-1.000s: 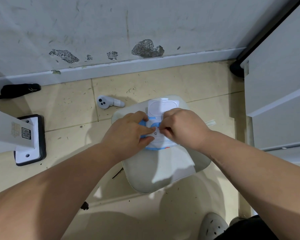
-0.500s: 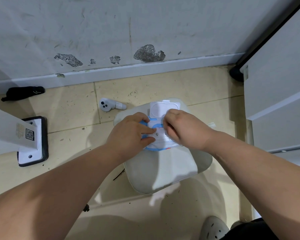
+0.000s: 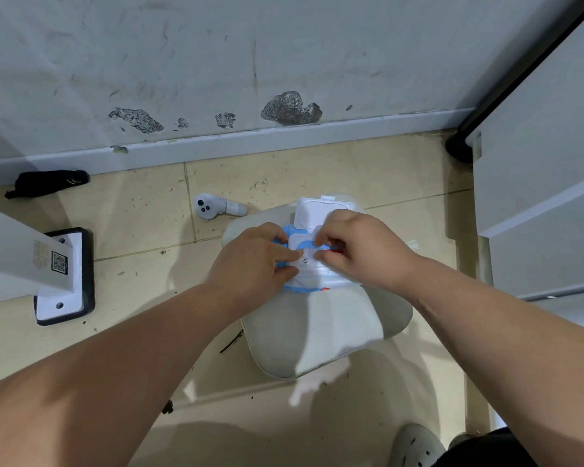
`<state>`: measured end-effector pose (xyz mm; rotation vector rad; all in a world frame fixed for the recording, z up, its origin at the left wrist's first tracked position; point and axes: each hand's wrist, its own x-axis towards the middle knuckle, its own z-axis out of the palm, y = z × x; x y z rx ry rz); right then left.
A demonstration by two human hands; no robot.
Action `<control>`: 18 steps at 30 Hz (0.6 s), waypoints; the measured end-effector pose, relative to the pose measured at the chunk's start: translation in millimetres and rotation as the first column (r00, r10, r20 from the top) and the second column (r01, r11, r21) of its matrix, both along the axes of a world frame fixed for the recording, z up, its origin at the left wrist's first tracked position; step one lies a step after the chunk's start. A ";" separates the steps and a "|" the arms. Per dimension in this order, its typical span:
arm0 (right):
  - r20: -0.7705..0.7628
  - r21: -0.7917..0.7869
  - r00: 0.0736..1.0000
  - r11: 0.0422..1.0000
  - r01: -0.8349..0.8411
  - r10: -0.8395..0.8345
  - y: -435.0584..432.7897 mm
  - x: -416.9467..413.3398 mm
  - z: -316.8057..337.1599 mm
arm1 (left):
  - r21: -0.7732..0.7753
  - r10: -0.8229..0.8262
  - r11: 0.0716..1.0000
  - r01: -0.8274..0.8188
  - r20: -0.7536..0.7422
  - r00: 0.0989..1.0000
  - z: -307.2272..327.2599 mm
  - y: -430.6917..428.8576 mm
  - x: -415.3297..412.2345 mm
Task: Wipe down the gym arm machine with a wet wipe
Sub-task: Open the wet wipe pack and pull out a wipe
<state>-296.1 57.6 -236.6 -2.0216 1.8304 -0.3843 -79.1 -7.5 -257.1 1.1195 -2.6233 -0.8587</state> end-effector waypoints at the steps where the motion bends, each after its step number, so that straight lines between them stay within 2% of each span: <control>1: -0.045 -0.002 0.999 1.000 -0.020 0.020 -0.4 1.2 -2.1 | -0.002 -0.003 1.000 0.003 0.001 1.000 -0.2 -0.3 0.0; 4: -0.123 -0.013 0.991 0.998 -0.061 0.059 -2.2 6.2 -1.2 | 0.002 -0.008 1.000 0.008 0.005 1.000 -0.3 -0.7 0.4; 7: -0.085 -0.018 0.993 0.997 -0.078 0.076 -1.2 5.0 -0.5 | 0.000 -0.007 1.000 0.007 0.006 1.000 -0.2 -0.5 0.8; 11: 0.036 0.017 0.998 0.998 -0.056 0.055 2.5 -4.3 3.6 | -0.008 -0.007 1.000 0.007 0.012 1.000 -1.4 -0.1 0.2; 18: 0.277 0.077 0.951 0.990 0.119 -0.136 3.9 -14.0 13.9 | 0.010 0.016 1.000 -0.016 0.003 1.000 -4.1 0.0 1.4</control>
